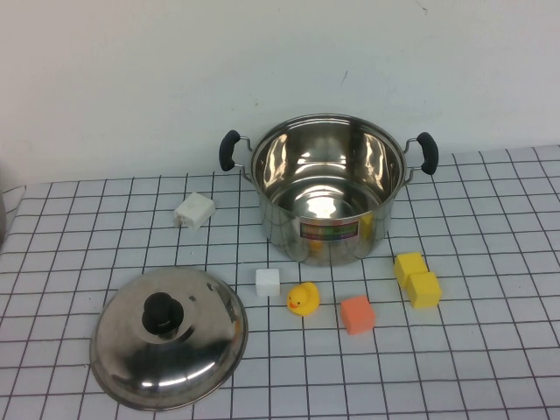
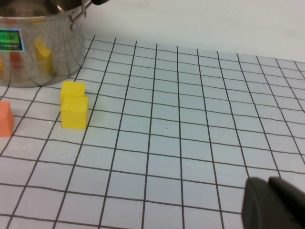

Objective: Cover the pot

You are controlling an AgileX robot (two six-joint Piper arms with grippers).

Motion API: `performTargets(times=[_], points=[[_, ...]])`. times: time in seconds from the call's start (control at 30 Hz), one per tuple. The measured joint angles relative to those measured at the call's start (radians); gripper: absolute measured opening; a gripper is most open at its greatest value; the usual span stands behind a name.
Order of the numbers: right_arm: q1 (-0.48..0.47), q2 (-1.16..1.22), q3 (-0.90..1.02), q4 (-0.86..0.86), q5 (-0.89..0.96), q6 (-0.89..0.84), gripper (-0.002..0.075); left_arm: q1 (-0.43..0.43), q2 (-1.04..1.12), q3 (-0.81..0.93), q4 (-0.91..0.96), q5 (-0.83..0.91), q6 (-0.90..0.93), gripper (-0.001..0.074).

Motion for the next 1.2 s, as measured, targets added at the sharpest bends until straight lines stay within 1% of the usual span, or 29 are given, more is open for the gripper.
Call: performTargets(times=[0.07,0.1,0.17,0.23,0.33,0.4,0.57,0.77,0.97,1.07,1.2], points=[[0.0,0.0,0.0,0.0,0.0,0.0,0.0009,0.0,0.0,-0.012,-0.003,0.077,0.008,-0.0001],[0.0,0.0,0.0,0.0,0.0,0.0,0.0009,0.0,0.0,-0.035,-0.003,0.157,0.021,-0.0001],[0.0,0.0,0.0,0.0,0.0,0.0,0.0009,0.0,0.0,-0.107,-0.003,0.317,0.034,-0.0001],[0.0,0.0,0.0,0.0,0.0,0.0,0.0009,0.0,0.025,-0.196,-0.003,0.429,0.034,-0.0001],[0.0,0.0,0.0,0.0,0.0,0.0,0.0009,0.0,0.112,-0.31,0.017,0.509,0.034,-0.0001],[0.0,0.0,0.0,0.0,0.0,0.0,0.0009,0.0,0.178,-0.364,0.036,0.517,0.034,-0.0001],[0.0,0.0,0.0,0.0,0.0,0.0,0.0009,0.0,0.379,-0.431,0.076,0.397,0.034,-0.0001],[0.0,0.0,0.0,0.0,0.0,0.0,0.0009,0.0,0.641,-0.46,0.227,0.362,0.029,-0.0001],[0.0,0.0,0.0,0.0,0.0,0.0,0.0009,0.0,0.936,-0.458,0.245,0.266,-0.037,-0.0001],[0.0,0.0,0.0,0.0,0.0,0.0,0.0009,-0.007,1.088,-0.427,0.245,0.12,-0.06,-0.0001],[0.0,0.0,0.0,0.0,0.0,0.0,0.0009,-0.054,1.29,-0.359,0.245,-0.173,-0.068,-0.0001]])
